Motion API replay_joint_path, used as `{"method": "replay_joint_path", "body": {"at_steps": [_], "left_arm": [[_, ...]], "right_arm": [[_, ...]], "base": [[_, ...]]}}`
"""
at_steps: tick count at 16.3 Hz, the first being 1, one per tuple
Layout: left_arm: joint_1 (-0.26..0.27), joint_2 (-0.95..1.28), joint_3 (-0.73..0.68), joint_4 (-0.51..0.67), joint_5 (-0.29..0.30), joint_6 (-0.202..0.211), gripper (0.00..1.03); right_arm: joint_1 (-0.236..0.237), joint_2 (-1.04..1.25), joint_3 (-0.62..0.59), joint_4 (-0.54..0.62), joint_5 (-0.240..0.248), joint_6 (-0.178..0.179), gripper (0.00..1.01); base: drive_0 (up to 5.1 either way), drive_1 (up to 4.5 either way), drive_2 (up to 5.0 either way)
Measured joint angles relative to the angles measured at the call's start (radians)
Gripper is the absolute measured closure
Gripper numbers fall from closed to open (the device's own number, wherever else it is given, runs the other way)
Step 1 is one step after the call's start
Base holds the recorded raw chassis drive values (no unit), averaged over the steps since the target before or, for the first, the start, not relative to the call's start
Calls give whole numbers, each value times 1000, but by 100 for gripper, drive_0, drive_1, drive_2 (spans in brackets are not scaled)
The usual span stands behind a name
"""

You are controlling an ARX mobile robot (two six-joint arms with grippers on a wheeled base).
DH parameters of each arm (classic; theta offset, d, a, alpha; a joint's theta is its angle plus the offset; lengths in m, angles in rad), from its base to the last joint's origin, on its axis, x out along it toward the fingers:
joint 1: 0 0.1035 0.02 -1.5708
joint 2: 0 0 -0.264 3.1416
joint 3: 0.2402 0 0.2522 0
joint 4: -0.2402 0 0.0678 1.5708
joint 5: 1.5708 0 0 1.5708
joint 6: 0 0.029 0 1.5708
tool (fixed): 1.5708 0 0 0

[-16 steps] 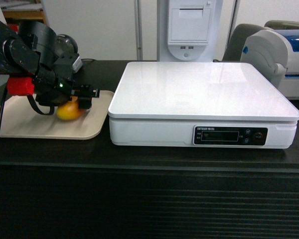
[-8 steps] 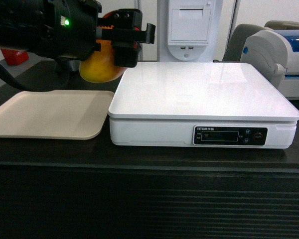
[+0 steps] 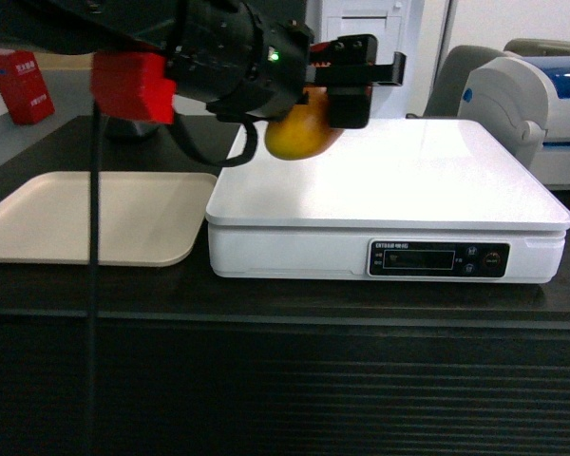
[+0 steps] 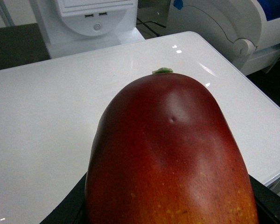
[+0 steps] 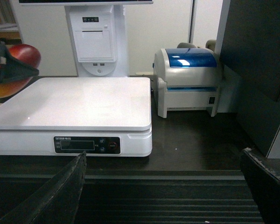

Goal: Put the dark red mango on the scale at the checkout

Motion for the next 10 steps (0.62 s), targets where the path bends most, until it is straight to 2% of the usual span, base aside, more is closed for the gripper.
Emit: {"method": "replay_joint_path", "body": {"at_steps": [7,9,10], "left_arm": [[-45,198,253,-136,-29,-64,41],[-52,266,354,-192,-46,-98,41],[-52,302,406,-221,-37,-135,41]], "right_arm": [[0,0,0,0,0,0,3],[0,0,0,0,0,0,3],[0,0,0,0,0,0,3]], "base": [[0,0,0],[0,0,0],[0,0,0]]}}
